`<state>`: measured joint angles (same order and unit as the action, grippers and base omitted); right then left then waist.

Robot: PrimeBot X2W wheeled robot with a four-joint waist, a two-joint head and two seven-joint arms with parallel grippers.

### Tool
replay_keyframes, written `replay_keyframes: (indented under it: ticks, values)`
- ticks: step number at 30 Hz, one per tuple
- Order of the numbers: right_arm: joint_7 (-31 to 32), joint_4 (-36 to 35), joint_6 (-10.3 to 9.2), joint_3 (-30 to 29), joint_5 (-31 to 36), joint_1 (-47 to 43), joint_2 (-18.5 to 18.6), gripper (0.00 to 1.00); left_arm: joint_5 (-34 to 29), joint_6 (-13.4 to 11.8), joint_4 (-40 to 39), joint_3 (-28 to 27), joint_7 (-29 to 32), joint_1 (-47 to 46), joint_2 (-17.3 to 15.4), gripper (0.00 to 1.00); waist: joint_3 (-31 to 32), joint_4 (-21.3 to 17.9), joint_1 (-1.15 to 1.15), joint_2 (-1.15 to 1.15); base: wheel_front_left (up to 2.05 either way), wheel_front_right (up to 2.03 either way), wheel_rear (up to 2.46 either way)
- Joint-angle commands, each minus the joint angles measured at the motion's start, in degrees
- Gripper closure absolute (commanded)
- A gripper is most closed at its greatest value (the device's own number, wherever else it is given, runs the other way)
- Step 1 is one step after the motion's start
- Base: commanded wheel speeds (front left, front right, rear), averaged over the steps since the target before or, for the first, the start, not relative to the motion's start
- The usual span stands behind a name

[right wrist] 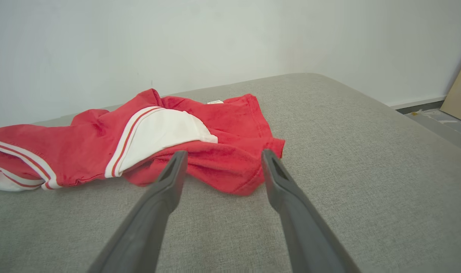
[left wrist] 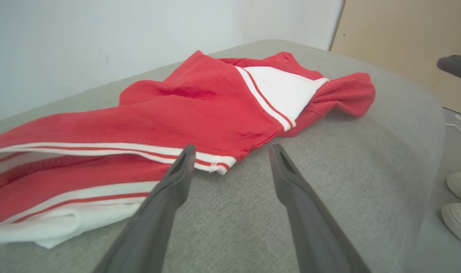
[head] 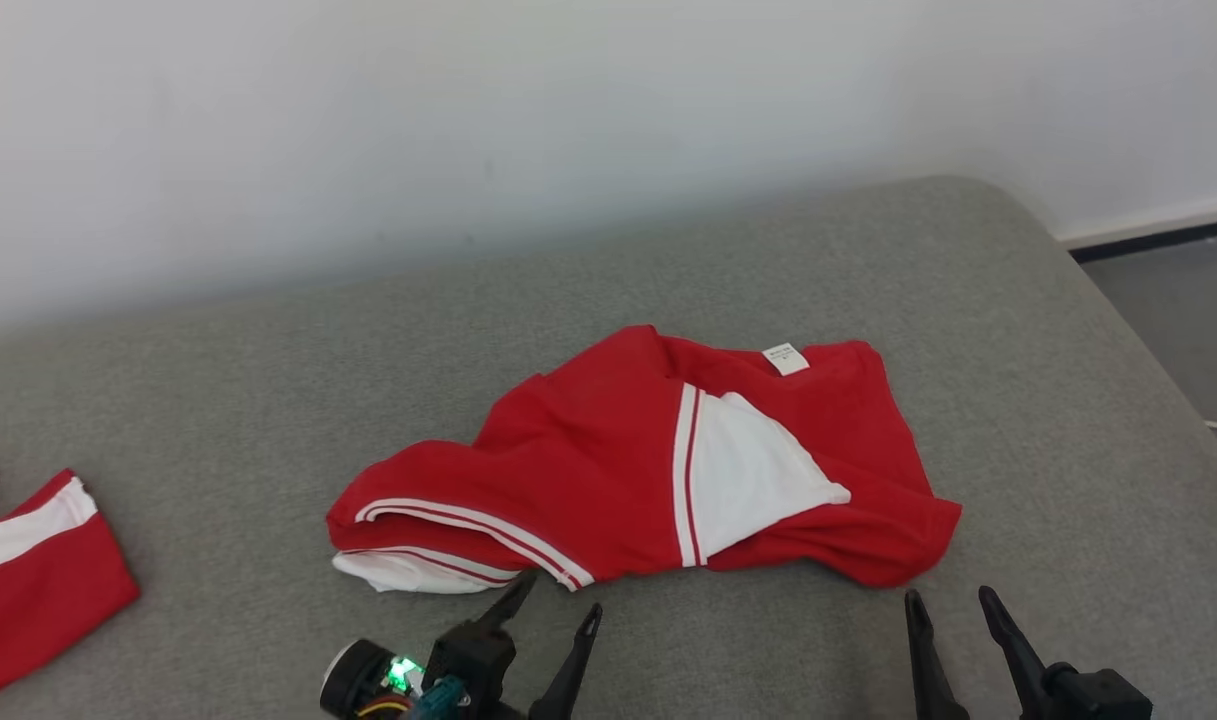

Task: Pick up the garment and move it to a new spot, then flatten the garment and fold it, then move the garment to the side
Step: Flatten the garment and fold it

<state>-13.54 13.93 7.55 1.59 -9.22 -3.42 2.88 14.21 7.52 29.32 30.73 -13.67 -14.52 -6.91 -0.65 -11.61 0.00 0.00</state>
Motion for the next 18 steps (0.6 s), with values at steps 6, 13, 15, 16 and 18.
replay_keyframes:
  ticks: [6, 13, 15, 16, 18]
  values:
    - [-0.1, -0.1, -0.14, 1.7, -0.6, 1.9, 0.0, 0.0, -3.3, -0.4, 8.4, 2.9, 2.7, -7.6, -0.6, 0.0, -5.6, -6.7, 0.0, 0.0, 0.0, 0.0, 0.0]
    - [-0.7, 0.7, -0.14, 3.0, -2.1, 3.2, 0.0, 0.0, -7.2, -2.3, 14.9, 5.4, 5.2, -13.7, -1.2, 0.0, -8.0, -8.5, 0.0, 0.0, 0.0, 0.0, 0.0]
    - [-1.0, 0.9, -0.13, 3.1, -2.5, 3.5, 0.0, 0.0, -7.8, -2.8, 16.0, 5.8, 5.5, -14.7, -1.2, 0.0, -8.2, -8.6, 0.0, 0.0, 0.0, 0.0, 0.0]
    - [-1.0, 1.0, -0.13, 3.1, -2.5, 3.5, 0.0, 0.0, -8.0, -3.2, 16.5, 5.8, 5.4, -15.1, -1.2, 0.0, -8.3, -8.7, 0.0, 0.0, 0.0, 0.0, 0.0]
    - [-1.1, 1.4, -0.14, 3.2, -2.9, 3.6, 0.0, 0.0, -8.1, -4.0, 17.0, 5.6, 4.5, -15.8, -1.2, 0.0, -8.3, -8.8, 0.0, 0.0, 0.0, 0.0, 0.0]
